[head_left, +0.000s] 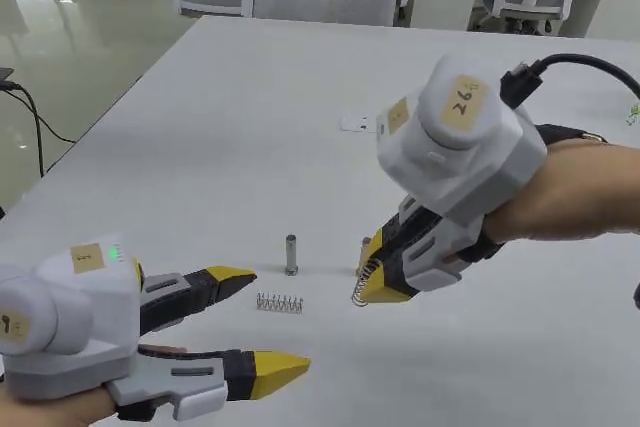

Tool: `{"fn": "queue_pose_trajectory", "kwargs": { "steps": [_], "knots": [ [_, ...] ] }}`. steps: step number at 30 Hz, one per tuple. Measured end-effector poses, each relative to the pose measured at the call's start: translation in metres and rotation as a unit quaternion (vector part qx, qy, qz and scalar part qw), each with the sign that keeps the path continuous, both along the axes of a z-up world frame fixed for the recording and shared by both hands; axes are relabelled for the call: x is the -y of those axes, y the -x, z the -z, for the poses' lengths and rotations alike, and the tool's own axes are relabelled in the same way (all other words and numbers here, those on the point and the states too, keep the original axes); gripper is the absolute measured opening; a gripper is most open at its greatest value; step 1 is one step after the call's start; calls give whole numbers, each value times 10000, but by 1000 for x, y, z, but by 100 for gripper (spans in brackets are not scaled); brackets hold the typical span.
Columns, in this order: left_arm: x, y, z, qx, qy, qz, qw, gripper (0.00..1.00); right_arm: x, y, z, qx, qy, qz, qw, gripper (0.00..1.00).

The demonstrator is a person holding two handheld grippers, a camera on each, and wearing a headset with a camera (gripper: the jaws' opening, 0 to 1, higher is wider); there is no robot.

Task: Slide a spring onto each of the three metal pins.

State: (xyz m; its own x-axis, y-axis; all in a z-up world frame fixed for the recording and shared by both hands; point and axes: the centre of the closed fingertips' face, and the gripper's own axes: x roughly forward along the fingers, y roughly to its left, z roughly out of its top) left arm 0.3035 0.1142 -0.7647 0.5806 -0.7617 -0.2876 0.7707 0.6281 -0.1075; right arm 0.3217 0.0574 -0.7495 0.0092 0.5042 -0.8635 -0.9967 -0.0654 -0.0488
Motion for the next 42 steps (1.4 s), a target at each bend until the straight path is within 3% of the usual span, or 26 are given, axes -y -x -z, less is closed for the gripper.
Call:
{"fn": "queue_pose_trajectory", "kwargs": {
  "steps": [20,30,42],
  "knots": [
    [3,3,2,-43,24,3,10000,61,10,-56,9,358,258,364,9984,8],
    [1,2,5,-61,12,-2,10000,61,5,-86,14,497,119,645,9966,8],
    [-2,0,8,-91,23,-30,10000,60,5,-97,30,378,194,796,9959,8]
  ]
}}
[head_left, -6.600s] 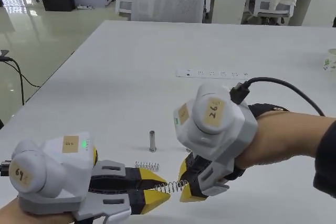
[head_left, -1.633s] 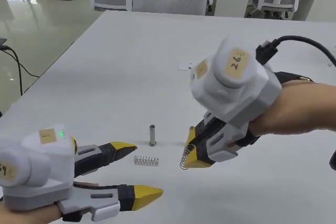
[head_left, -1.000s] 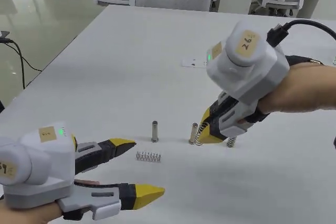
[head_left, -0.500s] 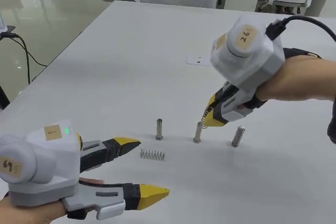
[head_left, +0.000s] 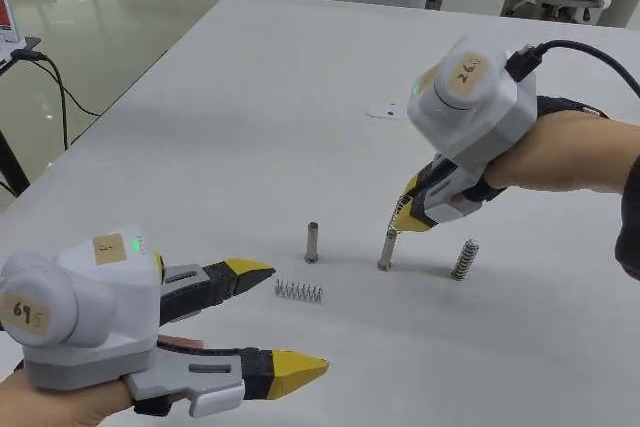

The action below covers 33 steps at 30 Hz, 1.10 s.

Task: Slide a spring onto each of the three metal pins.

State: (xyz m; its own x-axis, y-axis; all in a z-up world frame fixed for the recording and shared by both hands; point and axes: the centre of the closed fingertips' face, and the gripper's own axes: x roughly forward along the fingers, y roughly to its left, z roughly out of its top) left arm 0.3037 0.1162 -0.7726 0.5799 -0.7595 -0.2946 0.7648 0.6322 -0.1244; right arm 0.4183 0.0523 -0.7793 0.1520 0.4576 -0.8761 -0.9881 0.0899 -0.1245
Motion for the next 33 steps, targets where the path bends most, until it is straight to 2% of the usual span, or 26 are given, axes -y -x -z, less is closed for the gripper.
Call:
{"fn": "queue_pose_trajectory", "kwargs": {
  "steps": [23,33],
  "knots": [
    [-1,2,6,-89,2,10,10000,58,-3,-6,20,-172,126,13,9998,8],
    [-1,1,6,-94,8,-1,10000,58,-4,-6,34,-262,202,51,9994,8]
  ]
}}
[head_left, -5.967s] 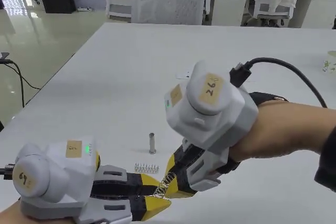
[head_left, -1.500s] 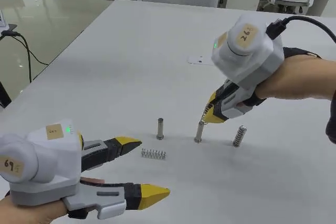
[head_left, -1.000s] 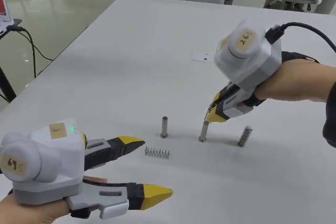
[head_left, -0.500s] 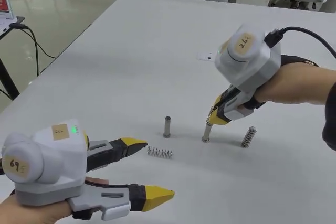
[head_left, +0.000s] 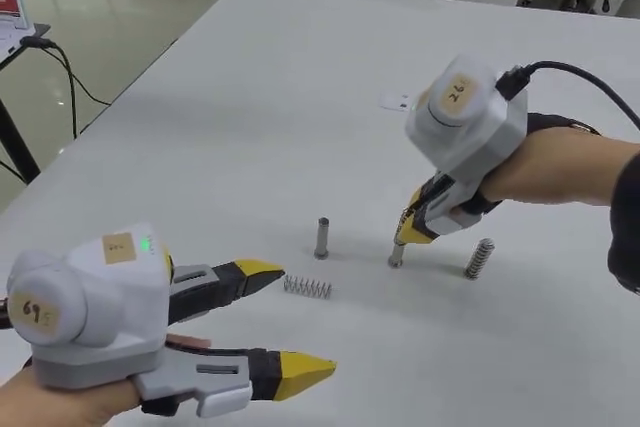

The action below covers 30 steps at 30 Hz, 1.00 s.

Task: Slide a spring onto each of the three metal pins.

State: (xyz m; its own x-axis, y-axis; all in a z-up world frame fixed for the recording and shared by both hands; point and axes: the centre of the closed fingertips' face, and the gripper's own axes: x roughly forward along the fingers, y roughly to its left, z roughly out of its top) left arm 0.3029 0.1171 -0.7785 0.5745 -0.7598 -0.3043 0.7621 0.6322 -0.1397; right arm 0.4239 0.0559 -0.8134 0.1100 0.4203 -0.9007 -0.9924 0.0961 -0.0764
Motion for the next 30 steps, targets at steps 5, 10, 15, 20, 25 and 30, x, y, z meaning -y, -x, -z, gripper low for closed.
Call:
{"fn": "queue_pose_trajectory", "kwargs": {
  "steps": [5,10,15,20,25,30],
  "knots": [
    [-1,0,1,-10,4,-19,10000,58,0,0,8,-44,33,54,10000,8],
    [-2,0,2,-22,-5,-18,10000,58,-2,0,12,-84,28,100,9999,8],
    [-2,-1,3,-37,-8,-17,10000,58,-3,0,17,-105,46,113,9999,8],
    [-2,-1,3,-45,2,-31,10000,57,-4,0,22,-129,69,137,9998,8],
    [-3,-1,3,-55,6,-41,10000,57,-4,0,28,-144,102,147,9997,8],
    [-3,-2,3,-53,20,-51,10000,57,-4,-2,31,-164,114,144,9997,8]
  ]
}}
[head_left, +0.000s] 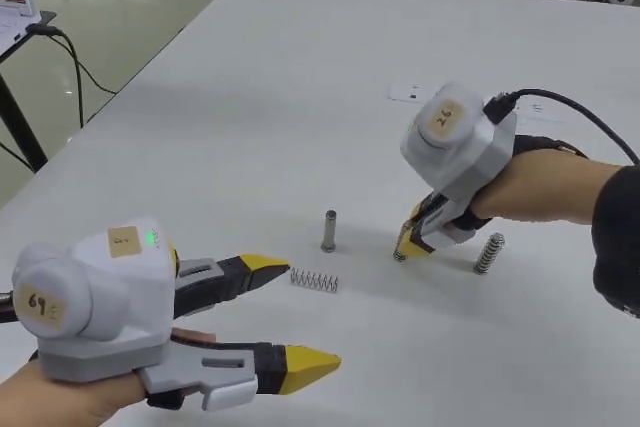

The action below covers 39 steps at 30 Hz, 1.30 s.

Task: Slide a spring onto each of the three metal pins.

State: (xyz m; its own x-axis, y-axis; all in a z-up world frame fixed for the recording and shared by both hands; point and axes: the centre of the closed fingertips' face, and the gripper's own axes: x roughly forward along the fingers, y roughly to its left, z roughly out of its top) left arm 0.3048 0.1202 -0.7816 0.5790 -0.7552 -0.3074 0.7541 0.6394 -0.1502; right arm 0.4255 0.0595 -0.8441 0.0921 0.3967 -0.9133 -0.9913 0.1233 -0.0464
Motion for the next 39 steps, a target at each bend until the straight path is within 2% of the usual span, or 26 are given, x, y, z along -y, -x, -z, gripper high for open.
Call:
{"fn": "queue_pose_trajectory", "kwargs": {
  "steps": [21,32,39],
  "knots": [
    [1,0,-1,12,-7,-14,10000,57,1,-2,-2,27,-34,-25,10000,9],
    [1,0,-1,17,-11,-1,10000,57,4,-5,0,54,-38,-28,10000,20],
    [1,1,-1,16,-22,6,10000,57,7,0,0,47,-11,-44,10000,27]
  ]
}}
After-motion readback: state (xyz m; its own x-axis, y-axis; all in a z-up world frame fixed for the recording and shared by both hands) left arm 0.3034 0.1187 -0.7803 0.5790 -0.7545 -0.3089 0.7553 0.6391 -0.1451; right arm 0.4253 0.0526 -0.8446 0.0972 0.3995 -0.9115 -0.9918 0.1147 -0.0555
